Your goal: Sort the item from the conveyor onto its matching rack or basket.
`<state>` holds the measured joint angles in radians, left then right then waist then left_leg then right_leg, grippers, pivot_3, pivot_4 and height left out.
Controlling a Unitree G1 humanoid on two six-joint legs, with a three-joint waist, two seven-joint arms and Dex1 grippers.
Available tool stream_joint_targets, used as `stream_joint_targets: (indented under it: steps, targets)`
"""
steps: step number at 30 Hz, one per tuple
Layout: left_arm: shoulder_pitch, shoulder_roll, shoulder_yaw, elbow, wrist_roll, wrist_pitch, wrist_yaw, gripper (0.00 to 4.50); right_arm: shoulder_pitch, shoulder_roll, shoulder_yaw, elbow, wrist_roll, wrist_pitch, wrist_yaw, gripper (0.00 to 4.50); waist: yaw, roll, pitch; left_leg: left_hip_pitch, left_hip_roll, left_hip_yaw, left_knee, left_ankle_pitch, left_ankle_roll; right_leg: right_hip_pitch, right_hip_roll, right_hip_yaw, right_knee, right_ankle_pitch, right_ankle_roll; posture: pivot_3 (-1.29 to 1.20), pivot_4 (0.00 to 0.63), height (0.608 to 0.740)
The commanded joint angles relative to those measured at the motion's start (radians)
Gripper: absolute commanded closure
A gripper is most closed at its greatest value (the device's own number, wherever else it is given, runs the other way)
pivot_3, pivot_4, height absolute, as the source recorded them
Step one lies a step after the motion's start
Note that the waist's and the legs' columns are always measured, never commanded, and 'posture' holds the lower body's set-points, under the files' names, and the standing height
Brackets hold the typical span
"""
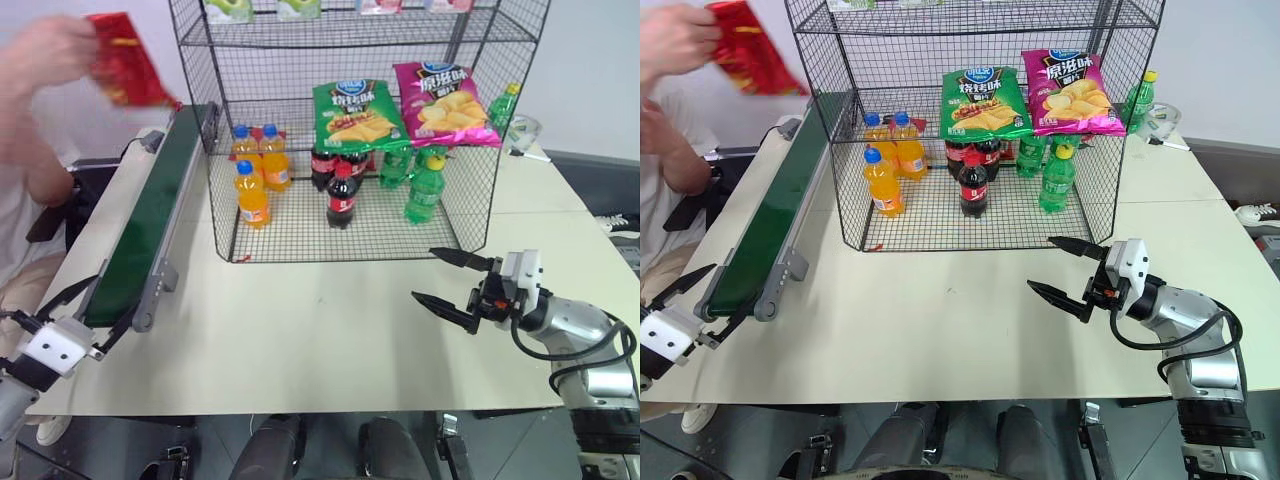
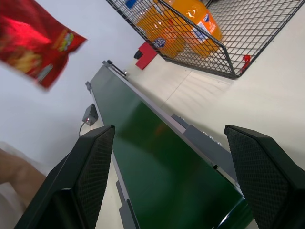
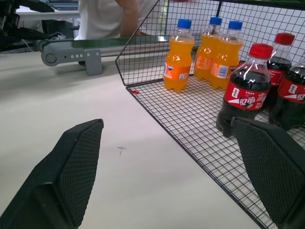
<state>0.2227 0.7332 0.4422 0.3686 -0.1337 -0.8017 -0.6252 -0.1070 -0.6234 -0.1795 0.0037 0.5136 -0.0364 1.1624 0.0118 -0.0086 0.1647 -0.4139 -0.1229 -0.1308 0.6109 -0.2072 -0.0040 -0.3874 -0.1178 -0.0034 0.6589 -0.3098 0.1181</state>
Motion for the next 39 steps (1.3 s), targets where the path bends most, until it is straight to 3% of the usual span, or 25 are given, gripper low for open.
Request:
stream_joint_targets:
  steps: [1, 15, 30, 35, 39]
  targets:
    - [0.001, 0.011, 0.015, -0.006, 0.02, -0.031, 0.032, 0.65, -0.016, 0.003, -0.006, -0.007, -0.001, -0.022, 0.002, 0.0, 0.0, 0.0, 0.0, 0.0, 0.0, 0.0, 0.0, 0.0, 0.0, 0.0, 0.0, 0.0, 0.0, 0.0, 0.0, 0.0, 0.15, 0.74]
    - [0.031, 0.057, 0.041, 0.12, 0.248, -0.224, 0.215, 0.65, -0.011, 0.0, -0.002, -0.006, -0.004, -0.028, 0.007, 0.0, 0.0, 0.0, 0.0, 0.0, 0.0, 0.0, 0.0, 0.0, 0.0, 0.0, 0.0, 0.0, 0.0, 0.0, 0.0, 0.0, 0.15, 0.74]
    - [0.065, 0.085, 0.03, 0.123, 0.318, -0.286, 0.344, 0.65, -0.014, 0.007, 0.004, -0.005, -0.005, -0.028, 0.009, 0.0, 0.0, 0.0, 0.0, 0.0, 0.0, 0.0, -0.001, 0.0, -0.001, -0.001, 0.0, 0.0, 0.0, 0.001, 0.002, 0.0, 0.15, 0.74]
    - [0.071, 0.093, 0.049, 0.108, 0.421, -0.291, 0.423, 0.65, -0.014, 0.012, 0.004, -0.011, -0.003, -0.022, 0.005, 0.0, 0.0, 0.0, 0.0, 0.0, 0.0, 0.0, -0.001, 0.0, -0.001, -0.001, 0.0, 0.0, 0.0, 0.001, 0.003, 0.0, 0.15, 0.74]
    - [0.091, 0.104, 0.083, 0.07, 0.593, -0.295, 0.54, 0.65, 0.005, 0.015, 0.018, -0.062, 0.042, 0.022, 0.033, 0.0, 0.0, 0.0, 0.0, 0.0, 0.0, 0.0, -0.001, 0.0, -0.001, -0.001, 0.0, 0.0, 0.0, 0.001, 0.003, 0.0, 0.15, 0.74]
